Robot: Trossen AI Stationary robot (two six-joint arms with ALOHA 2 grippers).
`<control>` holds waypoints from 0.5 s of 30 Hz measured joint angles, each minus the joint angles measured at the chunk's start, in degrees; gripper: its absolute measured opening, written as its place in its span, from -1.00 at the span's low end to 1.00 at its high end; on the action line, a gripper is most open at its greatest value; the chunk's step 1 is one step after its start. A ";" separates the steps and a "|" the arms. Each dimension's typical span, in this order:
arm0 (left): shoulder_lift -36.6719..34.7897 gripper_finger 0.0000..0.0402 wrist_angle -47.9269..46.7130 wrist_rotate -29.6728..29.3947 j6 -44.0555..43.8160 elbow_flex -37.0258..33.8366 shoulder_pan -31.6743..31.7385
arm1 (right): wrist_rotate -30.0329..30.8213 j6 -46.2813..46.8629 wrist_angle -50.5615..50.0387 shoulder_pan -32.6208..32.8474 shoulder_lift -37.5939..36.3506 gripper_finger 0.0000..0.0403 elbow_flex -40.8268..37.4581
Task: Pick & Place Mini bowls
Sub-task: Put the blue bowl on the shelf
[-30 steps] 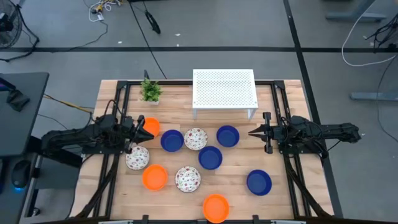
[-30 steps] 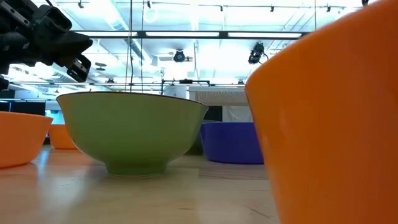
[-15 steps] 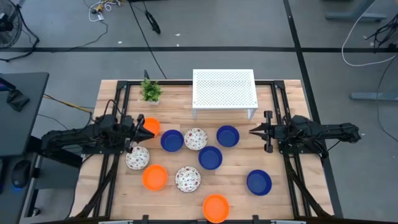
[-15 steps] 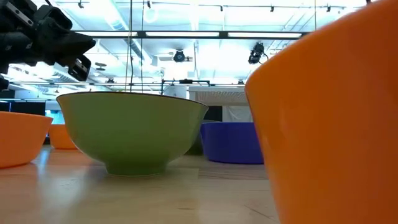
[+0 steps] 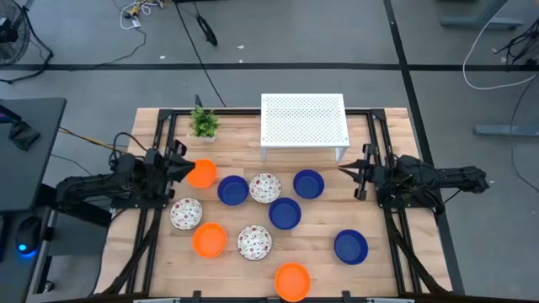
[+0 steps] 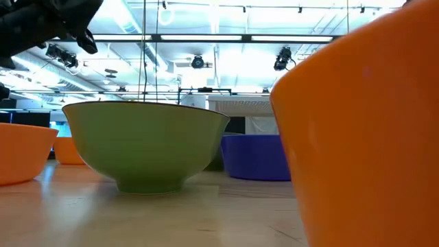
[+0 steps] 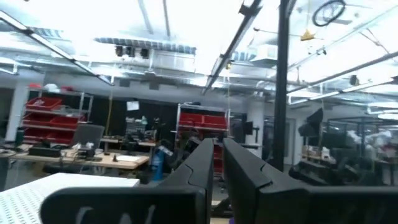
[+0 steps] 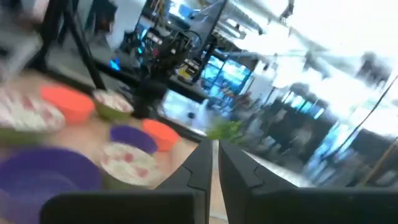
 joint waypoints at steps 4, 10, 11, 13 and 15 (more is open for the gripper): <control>0.00 -0.80 -0.35 -3.56 -0.04 0.00 0.00 | 1.26 -26.63 4.50 -0.29 0.25 -0.85 0.02; 0.00 -0.80 -0.46 -6.54 1.73 0.00 0.00 | 2.13 -43.07 9.37 -0.35 0.57 -0.85 -0.13; 0.00 -0.80 -0.51 -6.54 1.70 0.00 0.00 | 2.73 -44.39 12.21 -0.40 0.82 -0.85 -0.06; 0.00 -0.80 -0.48 -6.52 1.70 0.00 0.00 | 2.93 -44.81 16.38 -0.40 0.74 -0.85 0.02; 0.00 -0.80 -0.50 -6.50 1.70 0.00 0.00 | 2.93 -43.43 18.95 -0.32 0.81 -0.85 0.02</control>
